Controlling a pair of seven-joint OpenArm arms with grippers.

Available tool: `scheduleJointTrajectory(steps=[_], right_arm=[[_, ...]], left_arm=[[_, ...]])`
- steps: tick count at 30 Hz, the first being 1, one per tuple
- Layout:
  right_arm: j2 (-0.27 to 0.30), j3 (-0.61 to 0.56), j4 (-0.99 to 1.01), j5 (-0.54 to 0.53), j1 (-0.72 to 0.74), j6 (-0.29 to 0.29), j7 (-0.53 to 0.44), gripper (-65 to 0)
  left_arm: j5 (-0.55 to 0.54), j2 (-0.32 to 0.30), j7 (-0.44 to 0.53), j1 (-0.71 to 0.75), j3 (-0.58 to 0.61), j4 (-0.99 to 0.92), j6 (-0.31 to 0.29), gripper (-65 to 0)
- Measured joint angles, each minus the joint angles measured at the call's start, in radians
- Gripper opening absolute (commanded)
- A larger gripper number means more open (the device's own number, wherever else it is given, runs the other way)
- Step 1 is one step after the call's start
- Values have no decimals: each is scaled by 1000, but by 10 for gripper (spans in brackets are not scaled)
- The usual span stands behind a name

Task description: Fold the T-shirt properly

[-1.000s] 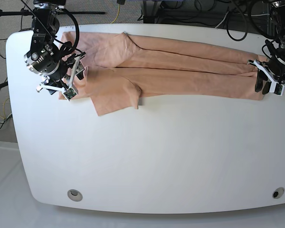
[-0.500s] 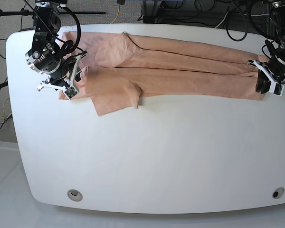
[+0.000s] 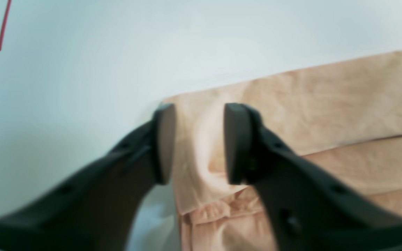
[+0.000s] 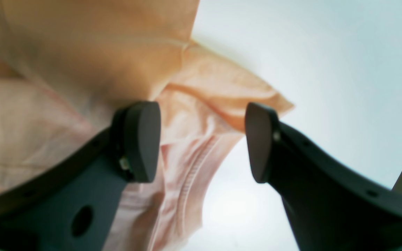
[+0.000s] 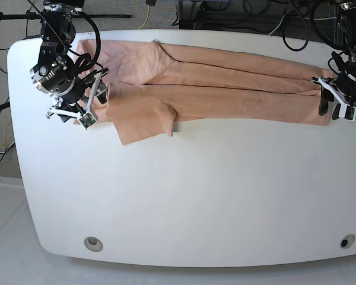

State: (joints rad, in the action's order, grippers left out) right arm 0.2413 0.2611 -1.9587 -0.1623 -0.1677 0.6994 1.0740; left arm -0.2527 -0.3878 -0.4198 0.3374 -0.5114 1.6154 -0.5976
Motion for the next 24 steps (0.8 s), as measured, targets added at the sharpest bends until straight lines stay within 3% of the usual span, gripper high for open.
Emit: scheduleJointTrajectory(steps=[3, 8, 12, 16, 18, 21, 24], right_arm=[[-10, 7, 85, -125, 63, 0, -4, -306], [-37, -1, 179, -244, 147, -3, -37, -325], [-52, -1, 203, -282, 161, 0, -30, -476], [-74, -1, 203, -280, 143, -5, -3, -615], [-78, 0, 193, -279, 130, 0, -4, -650], [-82, 0, 185, -261, 111, -1, -15, -632], [-82, 1, 161, -248, 66, -4, -72, -594]], left_arm=[[5, 4, -10, -24, 0, -8, 8, -373], [-3, 11, -1, -62, 2, -13, 8, -407], [-7, 12, 4, -51, 4, -8, -7, -493], [-7, 15, 22, -18, 10, -1, -41, -642], [-7, 19, 15, -13, 17, -2, -50, -650], [-6, 18, 16, -16, 29, -6, -48, -649], [-3, 16, 24, -14, 44, -5, -19, -566]])
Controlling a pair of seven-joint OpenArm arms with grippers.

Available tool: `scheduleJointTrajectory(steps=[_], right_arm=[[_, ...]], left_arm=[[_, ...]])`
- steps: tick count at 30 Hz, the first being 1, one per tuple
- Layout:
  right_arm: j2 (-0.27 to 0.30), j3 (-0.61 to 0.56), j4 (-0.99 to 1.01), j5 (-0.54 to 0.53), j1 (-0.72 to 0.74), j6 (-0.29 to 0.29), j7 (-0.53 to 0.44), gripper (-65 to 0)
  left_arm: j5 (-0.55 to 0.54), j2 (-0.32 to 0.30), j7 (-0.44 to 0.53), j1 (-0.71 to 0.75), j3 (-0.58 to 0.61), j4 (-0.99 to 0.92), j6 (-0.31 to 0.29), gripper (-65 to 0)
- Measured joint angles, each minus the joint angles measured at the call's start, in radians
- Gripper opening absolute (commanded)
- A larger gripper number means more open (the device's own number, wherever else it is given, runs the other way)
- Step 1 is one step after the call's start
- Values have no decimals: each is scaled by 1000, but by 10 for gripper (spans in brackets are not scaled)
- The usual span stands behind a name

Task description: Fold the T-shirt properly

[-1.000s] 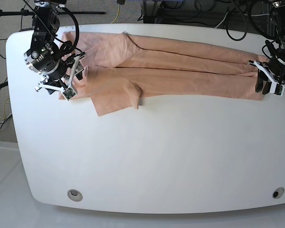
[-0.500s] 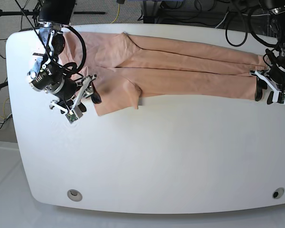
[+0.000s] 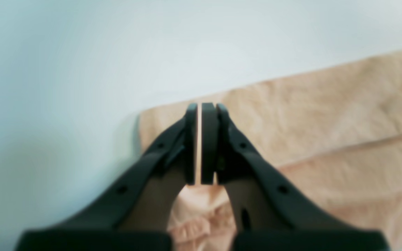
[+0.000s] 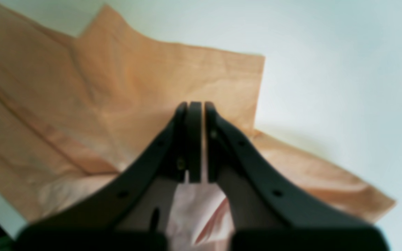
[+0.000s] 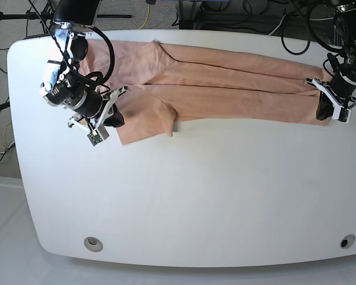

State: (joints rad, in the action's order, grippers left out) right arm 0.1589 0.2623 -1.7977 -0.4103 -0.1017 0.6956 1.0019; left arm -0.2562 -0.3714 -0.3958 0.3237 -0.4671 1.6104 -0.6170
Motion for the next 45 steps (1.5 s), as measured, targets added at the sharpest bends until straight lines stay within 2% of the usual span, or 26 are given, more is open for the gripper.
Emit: scheduleJointTrajectory(steps=[6, 12, 16, 21, 30, 34, 39, 43, 45], right_arm=[[-10, 10, -11, 23, -63, 0, -9, -575], [-51, -8, -17, 121, -38, 0, -93, -601], [-86, -27, -18, 149, -32, 1, -133, -640], [-115, -28, 14, 145, -29, 1, -122, -623], [-86, -18, 123, 119, 31, 1, -111, -533], [-66, -13, 179, 123, 31, 0, -104, -525], [-43, -9, 233, 108, 42, 1, -106, -575], [-26, -1, 291, 93, 85, 7, -108, -643], [-22, -1, 316, 92, 100, 1, -112, -650]], left_arm=[[8, 3, -1, 8, 9, 3, 0, -447], [7, -6, 6, 6, 14, 5, 13, -422], [7, -18, 13, 16, 36, 6, 14, -426], [4, -35, 19, 28, 59, 6, 7, -436], [3, -27, 10, 11, 72, 3, 7, -434], [1, -16, -4, 0, 80, -24, 2, -451], [3, -3, -7, -14, 83, -65, -4, -495], [5, 45, 8, -30, 74, -103, 8, -501], [8, 62, 6, -30, 76, -122, -6, -506]])
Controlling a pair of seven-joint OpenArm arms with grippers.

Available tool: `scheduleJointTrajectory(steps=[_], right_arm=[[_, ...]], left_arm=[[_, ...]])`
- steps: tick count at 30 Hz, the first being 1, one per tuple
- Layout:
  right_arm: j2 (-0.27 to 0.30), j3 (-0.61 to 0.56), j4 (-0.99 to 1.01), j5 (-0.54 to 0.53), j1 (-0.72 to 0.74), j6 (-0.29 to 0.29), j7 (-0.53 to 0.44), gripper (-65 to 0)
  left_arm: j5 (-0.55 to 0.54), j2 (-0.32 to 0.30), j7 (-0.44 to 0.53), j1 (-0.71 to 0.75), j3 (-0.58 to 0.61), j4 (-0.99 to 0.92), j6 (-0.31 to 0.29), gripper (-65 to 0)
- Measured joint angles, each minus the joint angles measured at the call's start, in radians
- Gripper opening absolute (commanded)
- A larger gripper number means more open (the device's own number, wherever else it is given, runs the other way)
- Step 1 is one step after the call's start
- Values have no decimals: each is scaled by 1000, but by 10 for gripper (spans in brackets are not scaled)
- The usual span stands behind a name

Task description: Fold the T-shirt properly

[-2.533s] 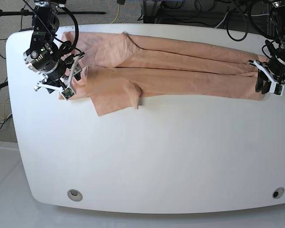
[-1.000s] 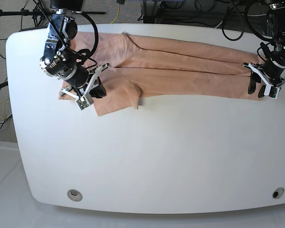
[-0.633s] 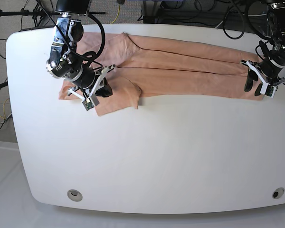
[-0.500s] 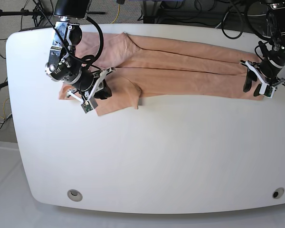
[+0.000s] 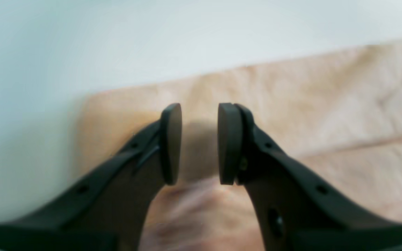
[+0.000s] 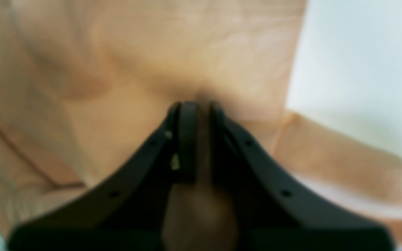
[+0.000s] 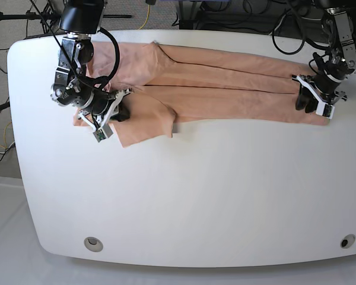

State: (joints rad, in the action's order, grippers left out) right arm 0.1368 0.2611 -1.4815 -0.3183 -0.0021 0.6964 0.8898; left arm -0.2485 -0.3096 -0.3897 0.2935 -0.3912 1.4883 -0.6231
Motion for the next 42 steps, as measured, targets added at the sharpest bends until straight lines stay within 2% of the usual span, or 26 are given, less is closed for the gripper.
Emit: scheduleJointTrajectory(steps=[4, 7, 13, 23, 25, 29, 42], right_arm=[[16, 2, 56, -20, 23, 5, -33, -650], [26, 8, 129, -29, 60, 18, -88, -650], [30, 12, 180, -4, 102, 9, -114, -629], [41, 10, 235, -35, 132, 11, -150, -495], [41, 9, 242, -43, 138, 11, -150, -428], [42, 7, 268, -79, 151, 6, -152, -400], [77, 2, 326, -48, 205, 3, -172, -372]], left_arm=[[1, 17, -4, 7, 3, -13, -4, -510], [0, 6, -3, 11, 3, -4, -3, -495], [0, -7, 1, 18, 0, 19, 8, -466], [-3, -14, 17, 25, 0, 60, 18, -431], [-8, -18, 17, 22, 0, 65, 21, -444], [-10, -27, 7, 14, -1, 55, 20, -448], [-11, -28, -6, -19, -14, 42, 20, -457]])
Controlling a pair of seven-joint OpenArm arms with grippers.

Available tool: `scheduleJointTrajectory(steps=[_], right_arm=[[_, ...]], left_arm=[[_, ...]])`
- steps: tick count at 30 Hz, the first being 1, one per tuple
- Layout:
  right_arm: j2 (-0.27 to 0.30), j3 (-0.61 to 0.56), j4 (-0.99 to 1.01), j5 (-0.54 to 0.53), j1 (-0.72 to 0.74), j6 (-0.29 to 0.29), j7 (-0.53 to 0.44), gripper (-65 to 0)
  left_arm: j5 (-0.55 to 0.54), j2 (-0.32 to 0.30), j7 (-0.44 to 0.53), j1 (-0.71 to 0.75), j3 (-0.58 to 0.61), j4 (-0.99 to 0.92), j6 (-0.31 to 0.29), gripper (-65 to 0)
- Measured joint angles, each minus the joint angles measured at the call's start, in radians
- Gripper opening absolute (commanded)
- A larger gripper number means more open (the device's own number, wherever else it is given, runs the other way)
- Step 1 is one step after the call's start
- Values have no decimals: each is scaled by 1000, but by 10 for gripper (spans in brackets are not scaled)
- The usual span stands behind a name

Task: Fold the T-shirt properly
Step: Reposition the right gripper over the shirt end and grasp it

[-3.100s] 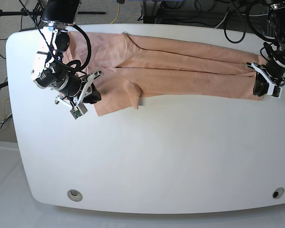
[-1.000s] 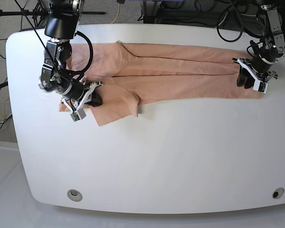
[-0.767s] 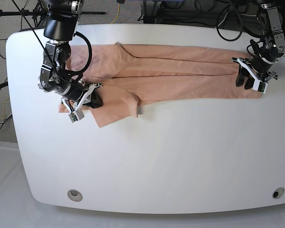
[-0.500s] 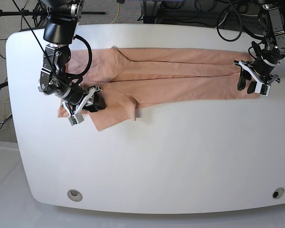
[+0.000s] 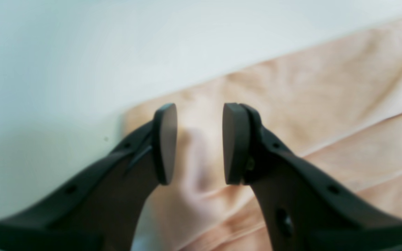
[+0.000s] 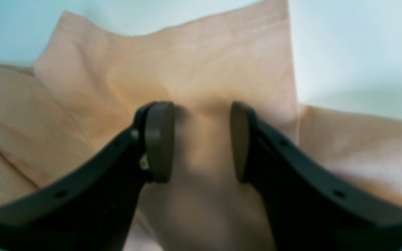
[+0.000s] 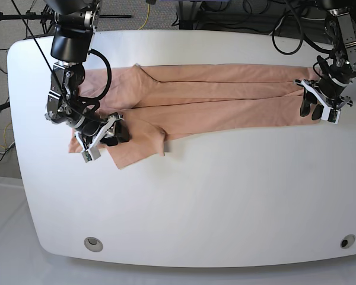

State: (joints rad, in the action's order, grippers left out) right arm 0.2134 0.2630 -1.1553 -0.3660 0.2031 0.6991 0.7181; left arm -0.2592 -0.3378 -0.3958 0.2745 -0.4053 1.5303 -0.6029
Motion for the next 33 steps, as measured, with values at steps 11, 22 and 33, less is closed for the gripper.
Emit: scheduleJointTrajectory(steps=[11, 22, 33], right_arm=[[18, 22, 40, 77, 73, -16, 37, -310], [27, 14, 92, 66, 114, -18, 14, -290], [12, 11, 165, 63, 151, -19, -37, -294]], left_arm=[[4, 4, -17, 26, -3, 2, -1, -442], [-5, 0, -16, 20, 0, 2, 0, -433], [-24, -1, -24, 25, 0, 16, 7, -434]])
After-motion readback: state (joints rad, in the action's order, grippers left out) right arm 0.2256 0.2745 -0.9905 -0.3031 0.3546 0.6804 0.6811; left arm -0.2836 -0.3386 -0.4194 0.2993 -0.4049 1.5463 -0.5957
